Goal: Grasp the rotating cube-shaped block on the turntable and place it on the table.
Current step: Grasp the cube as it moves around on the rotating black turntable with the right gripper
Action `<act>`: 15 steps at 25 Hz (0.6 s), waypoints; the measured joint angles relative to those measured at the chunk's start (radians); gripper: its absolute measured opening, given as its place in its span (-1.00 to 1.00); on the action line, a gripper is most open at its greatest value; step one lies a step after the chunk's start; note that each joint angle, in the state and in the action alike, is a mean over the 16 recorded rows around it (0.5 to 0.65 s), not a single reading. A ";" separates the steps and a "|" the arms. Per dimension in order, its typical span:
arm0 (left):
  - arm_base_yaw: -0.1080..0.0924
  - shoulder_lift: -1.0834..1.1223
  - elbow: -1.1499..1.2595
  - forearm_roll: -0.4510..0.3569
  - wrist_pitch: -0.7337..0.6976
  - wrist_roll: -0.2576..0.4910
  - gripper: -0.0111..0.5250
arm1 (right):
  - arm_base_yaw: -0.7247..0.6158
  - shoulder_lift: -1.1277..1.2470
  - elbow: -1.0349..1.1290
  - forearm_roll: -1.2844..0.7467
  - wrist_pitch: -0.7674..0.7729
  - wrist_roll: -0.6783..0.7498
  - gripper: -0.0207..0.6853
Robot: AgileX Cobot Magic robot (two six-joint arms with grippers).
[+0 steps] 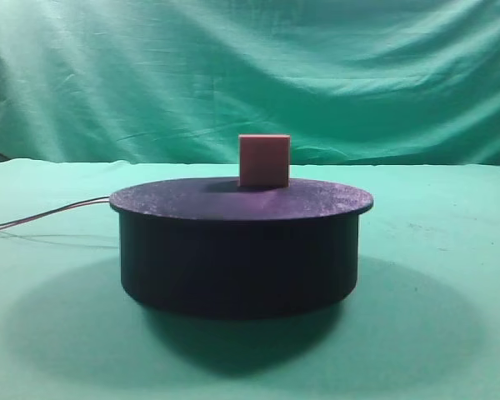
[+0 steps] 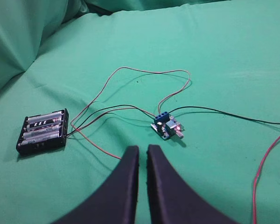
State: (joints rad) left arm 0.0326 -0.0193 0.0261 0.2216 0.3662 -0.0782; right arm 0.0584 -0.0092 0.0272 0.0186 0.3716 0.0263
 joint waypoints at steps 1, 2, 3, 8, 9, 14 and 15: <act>0.000 0.000 0.000 0.000 0.000 0.000 -0.96 | 0.000 0.000 0.000 0.000 0.000 0.000 -0.94; 0.000 0.000 0.000 0.000 0.000 0.000 -0.96 | 0.000 0.000 0.000 0.000 0.000 0.000 -0.94; 0.000 0.000 0.000 0.000 0.000 0.000 -0.96 | 0.000 0.000 0.000 0.000 0.000 0.000 -0.94; 0.000 0.000 0.000 0.000 0.000 0.000 -0.96 | 0.000 0.000 0.000 0.000 0.000 0.000 -0.94; 0.000 0.000 0.000 0.000 0.000 0.000 -0.96 | 0.000 0.000 0.000 0.000 0.000 0.000 -0.94; 0.000 0.000 0.000 0.000 0.000 0.000 -0.96 | 0.000 0.000 0.000 -0.001 -0.010 0.000 -0.94; 0.000 0.000 0.000 0.000 0.000 0.000 -0.96 | 0.000 0.000 0.000 -0.001 -0.021 0.000 -0.94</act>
State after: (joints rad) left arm 0.0326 -0.0193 0.0261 0.2216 0.3662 -0.0782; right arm 0.0584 -0.0092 0.0276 0.0179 0.3511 0.0263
